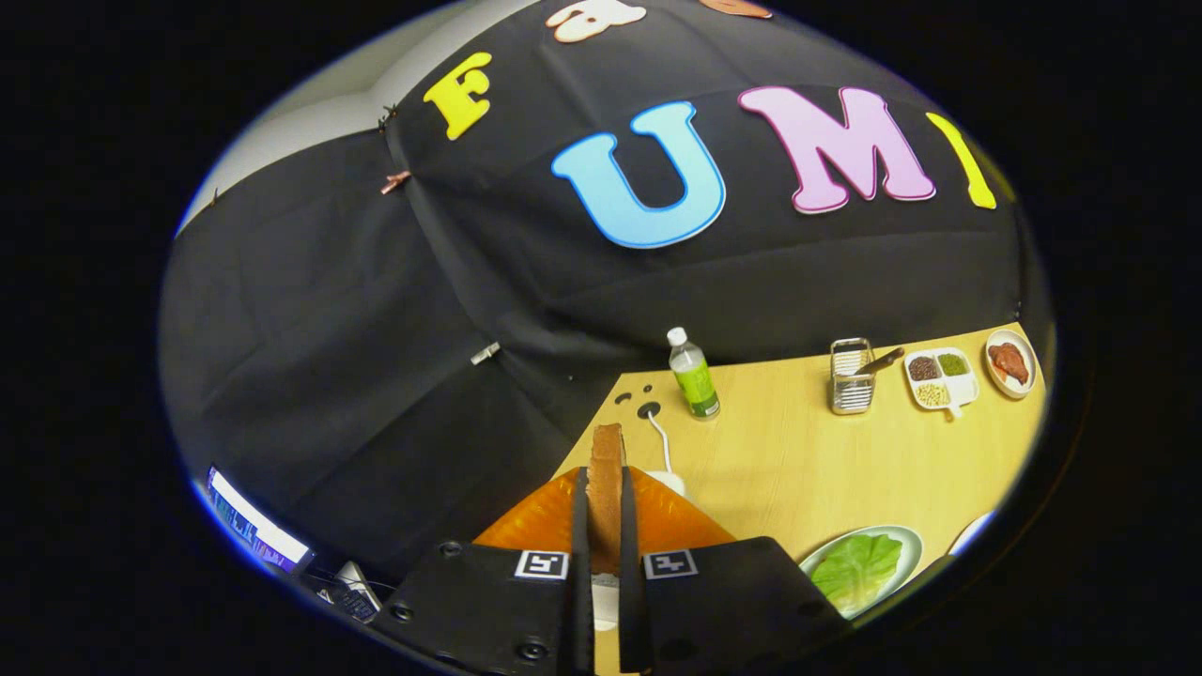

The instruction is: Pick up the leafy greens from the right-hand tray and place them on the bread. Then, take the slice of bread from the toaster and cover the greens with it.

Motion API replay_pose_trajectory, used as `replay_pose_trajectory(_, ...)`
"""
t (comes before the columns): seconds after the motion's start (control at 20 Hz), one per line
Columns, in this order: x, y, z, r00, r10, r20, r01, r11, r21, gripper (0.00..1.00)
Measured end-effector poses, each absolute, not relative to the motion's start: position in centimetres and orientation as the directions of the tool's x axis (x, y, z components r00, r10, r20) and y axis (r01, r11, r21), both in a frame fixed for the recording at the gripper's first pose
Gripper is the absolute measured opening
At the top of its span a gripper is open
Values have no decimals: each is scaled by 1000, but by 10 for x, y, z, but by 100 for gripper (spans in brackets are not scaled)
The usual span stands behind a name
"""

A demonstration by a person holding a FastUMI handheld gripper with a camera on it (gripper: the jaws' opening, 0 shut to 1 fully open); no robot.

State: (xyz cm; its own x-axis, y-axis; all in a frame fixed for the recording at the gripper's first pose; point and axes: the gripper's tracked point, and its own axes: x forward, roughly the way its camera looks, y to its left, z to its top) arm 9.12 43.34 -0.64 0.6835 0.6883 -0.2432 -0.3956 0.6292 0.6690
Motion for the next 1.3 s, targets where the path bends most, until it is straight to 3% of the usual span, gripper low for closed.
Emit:
replay_pose_trajectory(0.2, 92, 365, -14, 745, 621, -242, -344, 669, 659, 14)
replay_pose_trajectory(0.55, 78, 284, -122, 776, 492, -394, -143, 747, 649, 14)
replay_pose_trajectory(1.1, 51, 301, -246, 683, 538, -494, -36, 700, 713, 15)
replay_pose_trajectory(1.3, 55, 287, -287, 672, 488, -557, 1, 751, 660, 15)
